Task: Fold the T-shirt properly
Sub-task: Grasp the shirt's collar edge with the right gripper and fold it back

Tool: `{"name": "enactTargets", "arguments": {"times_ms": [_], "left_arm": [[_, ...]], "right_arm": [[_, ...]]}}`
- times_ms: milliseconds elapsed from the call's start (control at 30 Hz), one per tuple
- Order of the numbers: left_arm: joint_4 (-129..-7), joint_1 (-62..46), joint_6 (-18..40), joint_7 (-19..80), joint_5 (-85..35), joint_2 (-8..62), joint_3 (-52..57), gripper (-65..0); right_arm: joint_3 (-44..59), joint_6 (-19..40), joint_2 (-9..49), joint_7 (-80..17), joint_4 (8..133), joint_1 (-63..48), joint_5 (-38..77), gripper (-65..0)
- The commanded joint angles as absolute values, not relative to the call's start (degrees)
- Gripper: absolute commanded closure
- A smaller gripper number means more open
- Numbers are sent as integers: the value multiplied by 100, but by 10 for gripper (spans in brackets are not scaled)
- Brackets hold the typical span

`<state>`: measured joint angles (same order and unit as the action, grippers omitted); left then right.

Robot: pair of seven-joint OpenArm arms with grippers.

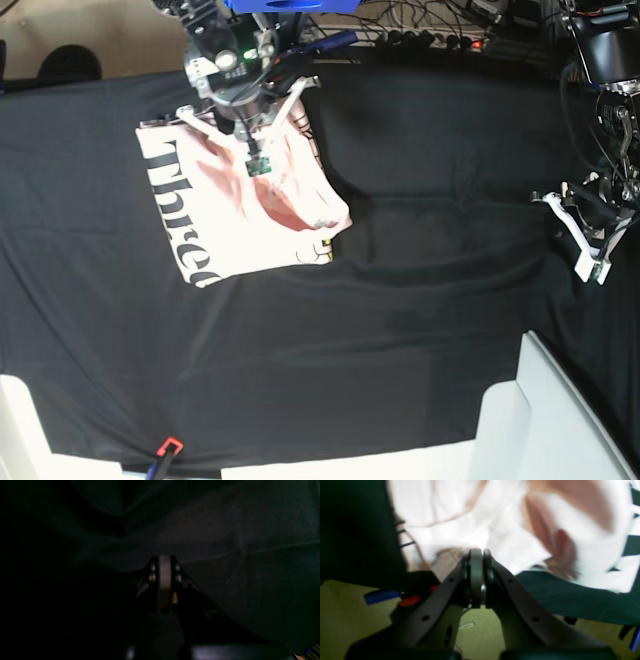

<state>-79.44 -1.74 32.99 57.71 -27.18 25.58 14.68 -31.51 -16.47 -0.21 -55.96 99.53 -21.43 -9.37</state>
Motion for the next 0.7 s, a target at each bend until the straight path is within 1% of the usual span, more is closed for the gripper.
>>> {"name": "enactTargets", "arguments": {"times_ms": [0,133,233,300,400,500,667], "left_arm": [[-8022,-92,3301,5684,-2765,2686,1508,-12],[-8022,-84,3301,5684,-2765,2686,1508,-12],[-8022,-84,3301,5684,-2765,2686,1508,-12],[-8022,-84,3301,5684,-2765,2686,1508,-12],[-8022,-84,3301,5684,-2765,2686,1508,-12],[-8022,-84,3301,5684,-2765,2686,1508,-12],[-8057,-92,3301,5684,-2756,2677,1464,-12]], "right_arm": [[-3187,-1657,-163,-5481,10000,-2211,-980,-10],[-3336,-1648,-382,-5473,10000,-2404,-971,-10],[-3662,-1675,-391,-5516,10009,-2413,-989,-10],[-3653,-1675,-365,-5516,10079,-2396,-1015,-10],[-3284,-1684,-277,-5631,10448,-2255,-1015,-10],[-3029,-1684,-4,-6123,10765,-1912,-1015,-10],[-2431,-1666,119,-6519,10818,-1534,-1015,-10]]}}
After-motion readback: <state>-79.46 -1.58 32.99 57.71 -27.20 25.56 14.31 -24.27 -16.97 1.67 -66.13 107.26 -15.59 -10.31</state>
